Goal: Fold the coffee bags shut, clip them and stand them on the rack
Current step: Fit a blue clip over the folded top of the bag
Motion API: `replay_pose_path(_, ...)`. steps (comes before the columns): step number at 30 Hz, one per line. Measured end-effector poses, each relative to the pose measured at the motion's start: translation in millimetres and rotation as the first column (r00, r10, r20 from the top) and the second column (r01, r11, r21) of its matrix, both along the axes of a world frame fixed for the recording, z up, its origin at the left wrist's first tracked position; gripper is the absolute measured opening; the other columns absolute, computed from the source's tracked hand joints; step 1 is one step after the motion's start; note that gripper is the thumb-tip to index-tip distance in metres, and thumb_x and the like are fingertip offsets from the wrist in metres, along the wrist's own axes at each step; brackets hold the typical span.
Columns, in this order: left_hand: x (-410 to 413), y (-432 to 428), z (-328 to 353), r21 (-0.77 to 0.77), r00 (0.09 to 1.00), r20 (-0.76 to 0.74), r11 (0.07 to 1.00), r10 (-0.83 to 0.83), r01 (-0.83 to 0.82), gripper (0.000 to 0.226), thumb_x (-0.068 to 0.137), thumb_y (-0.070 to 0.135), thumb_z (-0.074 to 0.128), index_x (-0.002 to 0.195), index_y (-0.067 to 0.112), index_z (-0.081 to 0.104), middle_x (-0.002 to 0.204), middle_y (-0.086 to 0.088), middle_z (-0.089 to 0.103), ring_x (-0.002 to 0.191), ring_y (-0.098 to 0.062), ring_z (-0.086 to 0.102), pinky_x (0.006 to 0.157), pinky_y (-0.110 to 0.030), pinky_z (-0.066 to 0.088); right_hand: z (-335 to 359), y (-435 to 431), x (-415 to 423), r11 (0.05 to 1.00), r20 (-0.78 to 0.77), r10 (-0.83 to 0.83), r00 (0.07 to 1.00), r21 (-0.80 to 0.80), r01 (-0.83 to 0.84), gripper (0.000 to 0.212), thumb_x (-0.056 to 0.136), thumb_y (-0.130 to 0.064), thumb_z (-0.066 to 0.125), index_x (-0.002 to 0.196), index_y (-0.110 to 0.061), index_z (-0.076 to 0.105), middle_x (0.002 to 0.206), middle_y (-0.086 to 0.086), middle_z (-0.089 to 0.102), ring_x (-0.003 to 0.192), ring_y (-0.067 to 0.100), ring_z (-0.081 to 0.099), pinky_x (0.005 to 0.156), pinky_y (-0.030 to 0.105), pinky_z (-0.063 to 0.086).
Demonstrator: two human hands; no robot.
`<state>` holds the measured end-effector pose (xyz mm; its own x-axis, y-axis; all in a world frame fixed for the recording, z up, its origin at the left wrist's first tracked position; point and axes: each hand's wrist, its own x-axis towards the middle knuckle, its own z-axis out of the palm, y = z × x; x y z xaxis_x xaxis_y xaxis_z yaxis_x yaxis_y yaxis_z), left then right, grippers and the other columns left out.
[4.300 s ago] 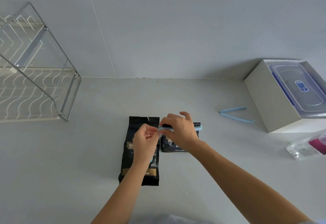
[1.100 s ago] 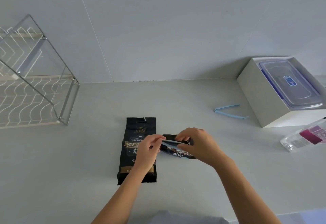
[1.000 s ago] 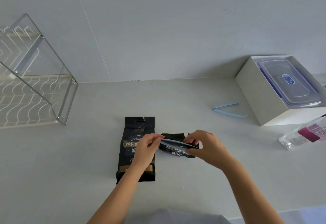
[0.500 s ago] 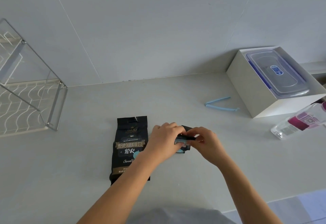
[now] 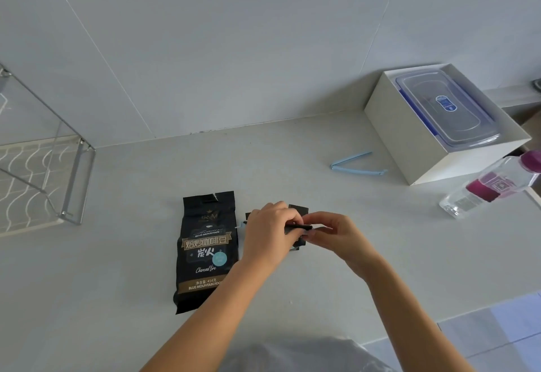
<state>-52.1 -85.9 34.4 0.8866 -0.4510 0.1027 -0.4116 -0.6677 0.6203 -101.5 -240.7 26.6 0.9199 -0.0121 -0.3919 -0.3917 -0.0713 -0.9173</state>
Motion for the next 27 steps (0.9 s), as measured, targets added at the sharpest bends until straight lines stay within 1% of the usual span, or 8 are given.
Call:
replay_pose_path(2, -1, 1, -1, -0.035, 1.000, 0.004, 0.999, 0.015, -0.015, 0.009, 0.074, 0.030, 0.074, 0.074, 0.023, 0.069, 0.073, 0.008, 0.061, 0.073, -0.012, 0.056, 0.068, -0.028, 0.032, 0, 2, 0, 0.999, -0.001, -0.039, 0.999, 0.019, 0.039, 0.025, 0.084, 0.004, 0.061, 0.092, -0.018, 0.071, 0.100, 0.007, 0.068, 0.085, 0.016, 0.067, 0.089, 0.035, 0.053)
replay_pose_path(4, -3, 4, -3, -0.074, 0.998, 0.002, 0.996, 0.056, -0.056, 0.012, 0.072, 0.028, 0.076, 0.069, 0.021, 0.067, 0.070, 0.007, 0.061, 0.072, -0.013, 0.056, 0.068, -0.029, 0.034, -1, 4, 2, 0.996, 0.059, -0.057, 0.997, -0.059, 0.061, 0.026, 0.085, 0.000, 0.062, 0.089, -0.024, 0.073, 0.115, 0.001, 0.059, 0.088, 0.014, 0.063, 0.085, 0.027, 0.050)
replay_pose_path(7, -4, 8, -1, -0.168, 0.995, -0.012, 0.980, 0.103, -0.104, 0.016, 0.070, 0.023, 0.079, 0.064, 0.017, 0.065, 0.064, 0.005, 0.059, 0.065, -0.015, 0.056, 0.066, -0.039, 0.045, 2, 7, 9, 0.979, 0.143, 0.000, 0.990, -0.204, 0.030, 0.026, 0.085, -0.007, 0.064, 0.089, -0.032, 0.073, 0.122, -0.004, 0.053, 0.106, 0.007, 0.056, 0.087, 0.013, 0.038)
replay_pose_path(10, -4, 7, 5, -0.279, 0.990, -0.016, 0.950, 0.138, -0.137, 0.019, 0.071, 0.020, 0.078, 0.062, 0.016, 0.062, 0.060, 0.006, 0.055, 0.060, -0.012, 0.053, 0.061, -0.043, 0.048, 3, 4, 18, 0.951, 0.192, 0.029, 0.981, -0.307, 0.032, 0.024, 0.085, -0.006, 0.064, 0.090, -0.027, 0.073, 0.125, -0.003, 0.051, 0.116, 0.005, 0.048, 0.088, 0.006, 0.031)
replay_pose_path(16, -2, 6, 8, -0.370, 0.984, -0.055, 0.911, 0.172, -0.180, 0.020, 0.075, 0.022, 0.073, 0.062, 0.020, 0.058, 0.061, 0.013, 0.052, 0.062, -0.006, 0.052, 0.054, -0.015, 0.039, 4, -3, 27, 0.963, 0.174, 0.032, 0.984, -0.269, 0.016, 0.016, 0.085, -0.011, 0.065, 0.095, -0.020, 0.073, 0.132, 0.001, 0.049, 0.123, 0.011, 0.045, 0.098, 0.026, 0.033)
replay_pose_path(19, 0, 13, 3, -0.337, 0.981, -0.097, 0.922, 0.169, -0.192, 0.020, 0.076, 0.021, 0.074, 0.064, 0.022, 0.058, 0.064, 0.010, 0.055, 0.062, -0.006, 0.054, 0.056, -0.015, 0.041, 6, -6, 32, 0.960, 0.110, 0.116, 0.987, -0.266, -0.084, 0.016, 0.085, -0.014, 0.066, 0.093, -0.027, 0.072, 0.131, 0.000, 0.053, 0.122, 0.010, 0.048, 0.103, 0.030, 0.035)
replay_pose_path(24, -6, 25, -2, -0.284, 0.990, -0.113, 0.952, 0.087, -0.116, 0.015, 0.082, 0.025, 0.068, 0.071, 0.019, 0.060, 0.070, 0.008, 0.057, 0.063, -0.007, 0.054, 0.057, -0.028, 0.047, 5, 2, 32, 0.931, 0.095, 0.225, 0.970, -0.315, -0.185, 0.034, 0.084, -0.009, 0.062, 0.089, -0.042, 0.070, 0.128, -0.009, 0.049, 0.117, 0.005, 0.049, 0.096, 0.032, 0.043)
replay_pose_path(27, -4, 26, -3, -0.119, 0.997, -0.070, 0.993, 0.016, -0.024, 0.012, 0.079, 0.036, 0.067, 0.082, 0.028, 0.058, 0.076, 0.013, 0.056, 0.068, -0.003, 0.051, 0.056, -0.021, 0.043, -2, 13, 29, 0.934, 0.103, 0.247, 0.964, -0.289, -0.208, 0.031, 0.079, -0.005, 0.066, 0.087, -0.035, 0.068, 0.122, -0.007, 0.052, 0.116, 0.008, 0.050, 0.094, 0.031, 0.044)
